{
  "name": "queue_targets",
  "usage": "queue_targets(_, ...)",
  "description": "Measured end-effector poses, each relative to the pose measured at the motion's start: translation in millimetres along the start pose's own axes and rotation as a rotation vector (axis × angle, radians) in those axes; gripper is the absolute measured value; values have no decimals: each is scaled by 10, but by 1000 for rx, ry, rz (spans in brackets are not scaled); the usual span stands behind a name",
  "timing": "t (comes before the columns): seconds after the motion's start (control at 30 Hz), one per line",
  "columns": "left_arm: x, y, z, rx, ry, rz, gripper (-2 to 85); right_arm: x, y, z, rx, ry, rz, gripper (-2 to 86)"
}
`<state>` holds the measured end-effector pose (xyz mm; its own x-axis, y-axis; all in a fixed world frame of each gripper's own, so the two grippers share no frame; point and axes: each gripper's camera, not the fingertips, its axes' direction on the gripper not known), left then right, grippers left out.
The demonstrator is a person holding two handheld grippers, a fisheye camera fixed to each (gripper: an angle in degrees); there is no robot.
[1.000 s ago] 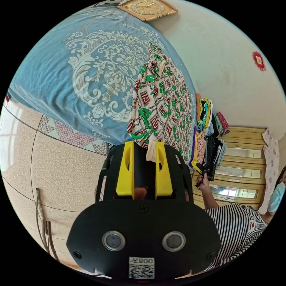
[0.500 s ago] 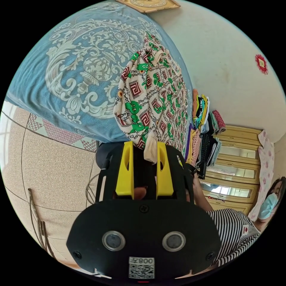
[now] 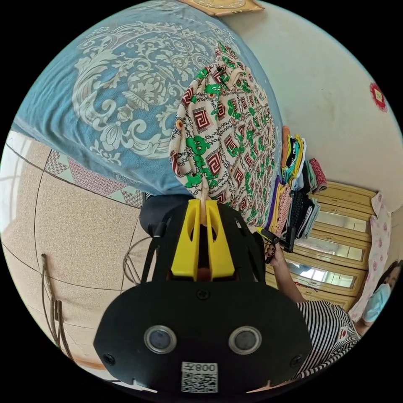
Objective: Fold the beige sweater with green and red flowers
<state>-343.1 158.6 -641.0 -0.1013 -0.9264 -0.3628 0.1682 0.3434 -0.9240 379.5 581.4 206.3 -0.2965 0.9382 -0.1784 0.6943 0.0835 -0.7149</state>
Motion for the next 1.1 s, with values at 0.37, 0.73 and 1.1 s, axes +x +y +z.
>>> queue_targets(0.37,-221,715,-379,74,132,12,21,101,585,22,1,-53,-56,6)
queue_targets(0.73,-426,1368,-802,134,232,61,15,218,1309,-292,106,-260,-134,3)
queue_targets(1.1,-614,2085,-1217,219,385,115,14,181,2058,-505,185,-384,-212,2)
